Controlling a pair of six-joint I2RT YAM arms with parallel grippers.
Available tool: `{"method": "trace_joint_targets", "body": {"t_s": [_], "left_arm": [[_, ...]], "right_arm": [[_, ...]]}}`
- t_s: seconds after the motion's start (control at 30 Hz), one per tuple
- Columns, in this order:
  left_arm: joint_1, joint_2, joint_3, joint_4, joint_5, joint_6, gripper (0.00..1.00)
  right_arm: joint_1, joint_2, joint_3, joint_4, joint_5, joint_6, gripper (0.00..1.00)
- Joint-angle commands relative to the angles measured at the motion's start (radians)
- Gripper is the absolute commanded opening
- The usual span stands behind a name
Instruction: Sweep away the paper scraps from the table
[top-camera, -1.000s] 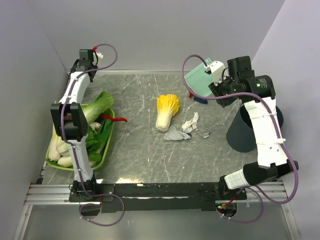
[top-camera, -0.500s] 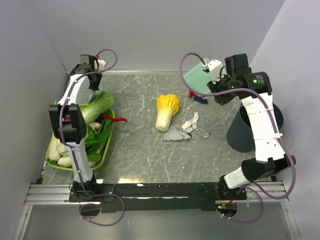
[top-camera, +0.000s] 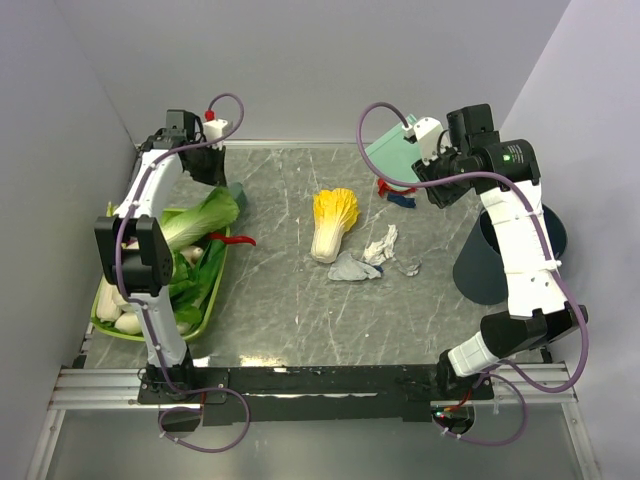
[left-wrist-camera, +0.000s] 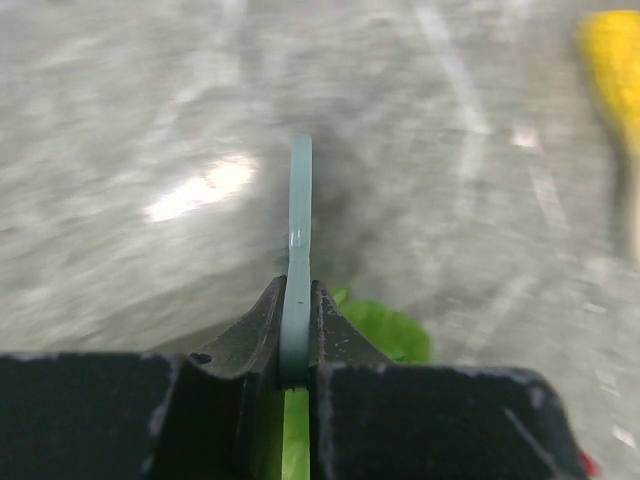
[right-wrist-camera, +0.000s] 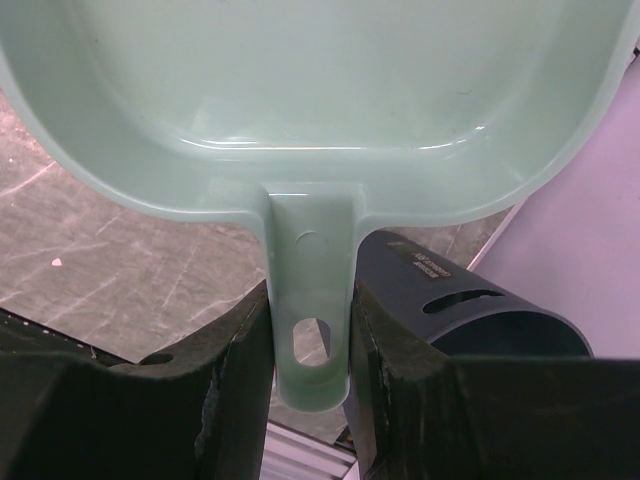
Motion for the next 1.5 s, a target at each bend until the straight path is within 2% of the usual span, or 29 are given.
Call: {"method": "trace_joint_targets", "body": {"t_s": [0.0,0.33,0.43,0.5,0.57,0.73,0.83,0.9,0.93,1.0,1.07,1.2,1.33,1.37,1.47], "left_arm": [[-0.008,-0.043,0.015,-0.106,0.279,-0.066,0.01],[-0.027,-0.100,0.069,-0.065,0.380,-0.075,0.01],[-0.038,-0.143,0.080,-0.001,0.377,-0.091,0.01],[-0.060,-0.189,0.069,0.052,0.352,-0.097,0.01],[-0.072,-0.238,0.067,0.160,0.372,-0.194,0.01],[-0.152,-0.273,0.140,0.234,0.418,-0.296,0.01],[-0.227,-0.334,0.045,0.331,0.435,-0.394,0.01],[-0.303,-0.373,-0.035,0.455,0.389,-0.432,0.01],[-0.329,-0.412,-0.131,0.504,0.372,-0.462,0.01],[-0.420,-0.439,-0.217,0.645,0.274,-0.479,0.01],[-0.475,-0.436,-0.282,0.705,0.219,-0.473,0.01],[-0.599,-0.338,-0.244,0.715,0.145,-0.367,0.01],[-0.615,-0.238,-0.151,0.672,0.099,-0.371,0.01],[-0.615,-0.227,-0.134,0.657,0.103,-0.367,0.01],[-0.617,-0.221,-0.147,0.675,0.116,-0.345,0.01]], "right_arm": [[0.006,-0.006,0.046,-0.059,-0.005,0.007,0.00],[0.006,-0.032,0.010,-0.053,0.014,0.013,0.00],[0.004,-0.045,-0.001,-0.030,0.049,0.022,0.00],[0.003,-0.053,-0.001,0.001,0.133,0.035,0.00],[-0.010,-0.058,0.008,0.022,0.168,0.053,0.00],[-0.031,-0.067,0.034,0.029,0.186,0.072,0.00],[-0.031,-0.131,-0.030,0.038,0.227,0.062,0.00],[-0.039,-0.165,-0.097,0.042,0.265,0.058,0.00],[-0.043,-0.199,-0.121,0.049,0.284,0.053,0.00],[-0.077,-0.232,-0.185,0.058,0.311,0.038,0.00],[-0.097,-0.269,-0.222,0.056,0.331,0.023,0.00],[-0.085,-0.334,-0.280,-0.025,0.243,-0.088,0.00],[-0.076,-0.490,-0.429,-0.112,0.095,-0.288,0.00],[-0.074,-0.522,-0.510,-0.123,0.057,-0.324,0.00],[-0.070,-0.647,-0.657,-0.152,0.009,-0.433,0.00]]}}
